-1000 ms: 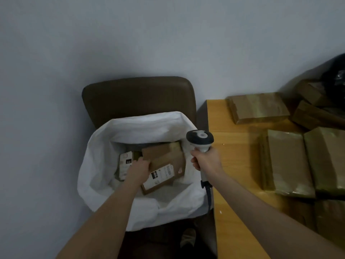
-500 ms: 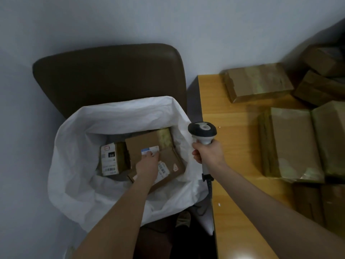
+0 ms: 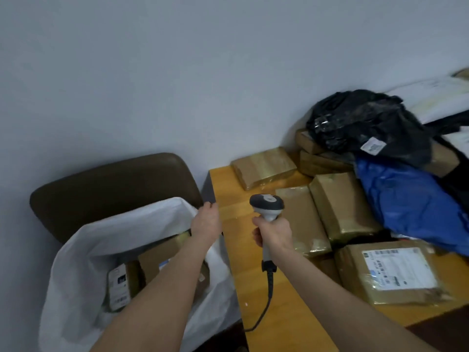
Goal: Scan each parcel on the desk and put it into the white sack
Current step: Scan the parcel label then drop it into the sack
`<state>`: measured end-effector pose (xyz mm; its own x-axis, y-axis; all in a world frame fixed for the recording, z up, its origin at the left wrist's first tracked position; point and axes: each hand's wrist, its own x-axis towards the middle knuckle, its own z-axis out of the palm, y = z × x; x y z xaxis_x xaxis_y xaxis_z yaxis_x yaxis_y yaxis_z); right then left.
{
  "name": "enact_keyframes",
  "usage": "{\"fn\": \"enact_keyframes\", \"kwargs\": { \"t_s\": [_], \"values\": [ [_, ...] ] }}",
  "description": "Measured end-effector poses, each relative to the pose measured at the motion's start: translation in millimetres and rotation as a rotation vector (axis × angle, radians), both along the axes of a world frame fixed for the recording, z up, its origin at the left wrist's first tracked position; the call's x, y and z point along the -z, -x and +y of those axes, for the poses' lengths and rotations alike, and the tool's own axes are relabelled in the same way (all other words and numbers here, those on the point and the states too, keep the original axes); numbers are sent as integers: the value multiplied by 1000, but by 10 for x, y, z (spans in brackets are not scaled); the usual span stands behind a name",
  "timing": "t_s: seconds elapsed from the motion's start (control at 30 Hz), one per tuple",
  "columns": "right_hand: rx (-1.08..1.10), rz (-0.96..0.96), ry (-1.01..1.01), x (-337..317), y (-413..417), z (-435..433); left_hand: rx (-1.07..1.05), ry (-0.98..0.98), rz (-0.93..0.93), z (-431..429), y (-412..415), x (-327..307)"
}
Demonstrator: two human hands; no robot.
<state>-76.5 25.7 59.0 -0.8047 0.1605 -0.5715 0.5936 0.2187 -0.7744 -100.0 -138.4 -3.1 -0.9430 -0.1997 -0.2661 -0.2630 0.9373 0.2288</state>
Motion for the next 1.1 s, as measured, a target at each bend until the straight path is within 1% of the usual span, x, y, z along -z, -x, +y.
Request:
{"fn": "enact_keyframes", "kwargs": {
  "t_s": [0.1, 0.23, 0.3, 0.4, 0.43, 0.47, 0.53, 0.6, 0.7, 0.77, 0.8, 0.87, 0.93, 1.03, 1.1],
  "values": [
    [89, 23, -19, -193, 28, 414, 56, -107, -2, 456, 204, -151],
    [136, 72, -69, -373, 75, 1013, 95, -259, -7, 1127, 342, -245],
    [146, 95, -113, -413, 116, 1285, 71, -330, -45, 1429, 338, -233],
    [167, 124, -144, -403, 223, 1596, -39, -403, -134, 1760, 255, -148],
    [163, 125, -142, -376, 248, 1660, -49, -394, -169, 1844, 203, -86],
    [160, 123, -136, -344, 268, 1705, -29, -344, -215, 1921, 150, -19],
    [166, 109, -118, -256, 296, 1749, 79, -179, -282, 2059, 34, 103],
    [158, 107, -109, -183, 313, 1753, 147, -77, -277, 2109, -24, 185],
    [160, 92, -57, -85, 315, 1716, 145, -16, -214, 1922, -25, 209],
    [149, 66, -1, -45, 279, 1653, 138, 36, -208, 1686, 4, 189],
    [148, 55, 14, -22, 266, 1612, 115, 37, -217, 1573, 34, 173],
    [144, 33, 18, 28, 241, 1532, 47, -27, -229, 1464, 112, 104],
    [136, 6, 27, 79, 209, 1460, -18, -58, -234, 1522, 213, 58],
    [155, 0, 45, 199, 154, 1371, -75, -51, -280, 1742, 265, 94],
    [177, -4, 54, 259, 137, 1335, -94, -30, -273, 1803, 248, 176]
  ]
}}
